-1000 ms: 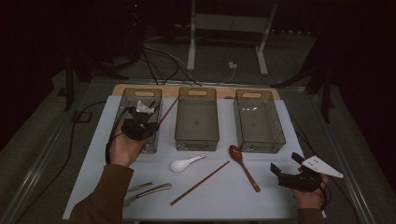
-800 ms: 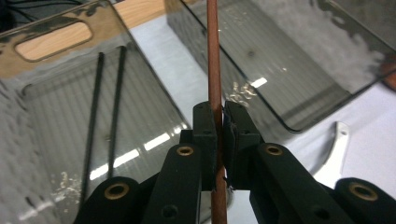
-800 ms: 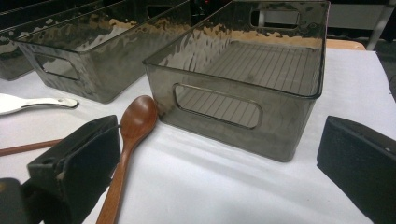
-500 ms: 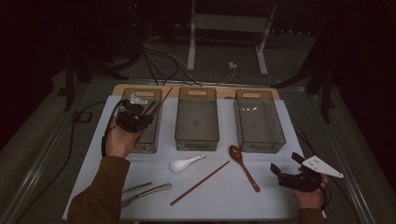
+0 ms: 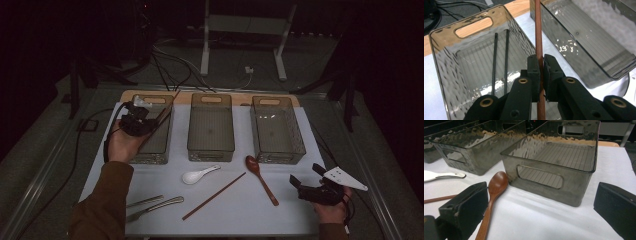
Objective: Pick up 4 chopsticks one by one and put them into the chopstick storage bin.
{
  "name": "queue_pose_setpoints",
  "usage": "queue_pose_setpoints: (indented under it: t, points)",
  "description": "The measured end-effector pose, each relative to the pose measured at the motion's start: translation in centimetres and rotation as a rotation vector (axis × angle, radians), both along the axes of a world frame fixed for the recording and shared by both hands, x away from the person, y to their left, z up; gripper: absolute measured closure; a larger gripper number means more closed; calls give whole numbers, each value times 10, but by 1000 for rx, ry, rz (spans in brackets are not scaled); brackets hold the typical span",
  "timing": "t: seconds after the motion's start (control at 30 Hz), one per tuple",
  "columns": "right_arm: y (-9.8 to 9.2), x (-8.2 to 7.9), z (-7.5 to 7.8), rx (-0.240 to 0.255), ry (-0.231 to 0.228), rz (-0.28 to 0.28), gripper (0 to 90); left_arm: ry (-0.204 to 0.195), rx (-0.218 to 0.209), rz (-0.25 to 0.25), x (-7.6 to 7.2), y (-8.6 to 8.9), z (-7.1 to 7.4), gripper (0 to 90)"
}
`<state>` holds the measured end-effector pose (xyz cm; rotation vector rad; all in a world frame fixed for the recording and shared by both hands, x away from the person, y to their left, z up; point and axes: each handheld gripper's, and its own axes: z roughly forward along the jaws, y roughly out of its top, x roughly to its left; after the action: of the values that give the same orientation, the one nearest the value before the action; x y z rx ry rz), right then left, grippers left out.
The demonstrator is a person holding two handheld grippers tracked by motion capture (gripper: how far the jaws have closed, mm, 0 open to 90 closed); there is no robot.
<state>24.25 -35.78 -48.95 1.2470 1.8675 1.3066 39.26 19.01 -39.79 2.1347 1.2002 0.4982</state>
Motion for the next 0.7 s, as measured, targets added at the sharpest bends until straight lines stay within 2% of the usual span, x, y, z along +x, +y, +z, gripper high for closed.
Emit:
queue_pose_setpoints:
  t: [0.2,0.7]
  points:
    - [0,0,0,0,1,0,0,3,-4,0,7,8,-3,859]
    - [0,1,-1,-2,1,3,0,11,28,19,21,32,-14,858]
